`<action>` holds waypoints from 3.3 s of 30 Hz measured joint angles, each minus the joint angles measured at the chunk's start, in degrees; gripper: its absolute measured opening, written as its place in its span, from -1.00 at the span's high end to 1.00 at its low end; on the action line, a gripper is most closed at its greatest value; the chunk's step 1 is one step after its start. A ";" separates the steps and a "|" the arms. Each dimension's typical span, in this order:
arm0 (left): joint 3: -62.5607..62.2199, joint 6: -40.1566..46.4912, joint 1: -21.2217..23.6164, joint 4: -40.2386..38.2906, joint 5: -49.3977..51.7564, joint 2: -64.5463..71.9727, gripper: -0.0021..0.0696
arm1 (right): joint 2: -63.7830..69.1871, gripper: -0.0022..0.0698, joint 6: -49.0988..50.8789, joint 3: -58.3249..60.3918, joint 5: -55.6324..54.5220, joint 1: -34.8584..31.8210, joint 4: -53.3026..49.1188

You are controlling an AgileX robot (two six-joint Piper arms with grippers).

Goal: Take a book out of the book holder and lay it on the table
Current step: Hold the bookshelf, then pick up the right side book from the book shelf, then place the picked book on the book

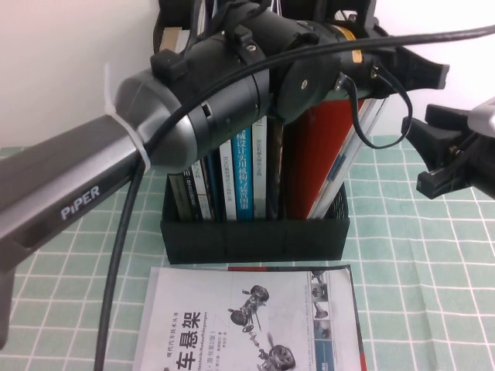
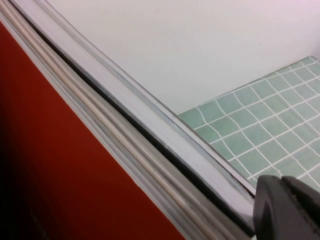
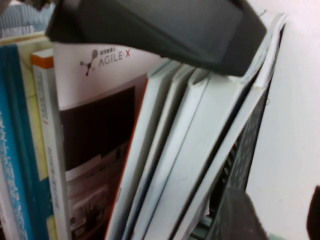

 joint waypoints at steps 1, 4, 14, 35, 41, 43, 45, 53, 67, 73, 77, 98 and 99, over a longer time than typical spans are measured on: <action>-0.05 0.00 0.00 0.15 0.23 0.14 0.95 | 0.00 0.13 -0.23 0.00 0.00 0.00 0.33; -0.28 0.00 0.00 1.02 1.34 0.14 0.95 | 0.10 0.13 -0.63 0.00 -1.09 0.00 0.63; -0.75 -4.77 -0.14 9.73 7.89 -1.54 0.95 | 4.83 0.13 -0.60 0.00 -12.21 0.00 0.97; -0.75 -7.19 -0.16 14.92 12.06 -2.82 0.95 | 18.90 0.03 0.28 -7.08 -17.32 0.80 1.70; -0.75 -7.32 -0.16 15.02 12.06 -2.82 0.95 | 23.61 0.12 -2.31 -8.61 -17.32 3.54 2.17; -0.75 -7.32 -0.16 15.02 12.06 -2.82 0.95 | 24.60 0.36 -3.50 -8.99 -18.13 4.42 2.28; -0.75 -7.32 -0.16 15.02 12.06 -2.82 0.95 | 24.83 0.68 -3.87 -9.11 -18.88 4.95 2.50; -0.25 -7.18 -0.16 12.27 11.21 -5.46 0.95 | 23.10 0.87 -3.77 -7.79 -18.54 5.19 9.68; -0.01 2.58 -0.26 11.10 17.96 -24.89 0.95 | 0.46 0.87 -17.23 -5.23 -15.75 5.41 18.02; 5.97 4.93 -0.26 15.28 21.31 -32.62 0.95 | -11.79 0.87 -24.95 -5.23 -3.54 5.41 17.67; 10.90 1.66 -0.26 20.59 17.59 -37.54 0.95 | -19.34 0.87 -26.10 -5.23 3.37 5.33 14.02; 24.29 -41.05 -0.26 60.92 3.83 -47.63 0.95 | -32.14 0.87 10.25 -5.11 10.26 5.33 -32.64; 25.88 -44.90 -0.26 63.77 3.21 -47.95 0.95 | -32.14 0.87 11.75 -5.11 9.91 5.33 -34.34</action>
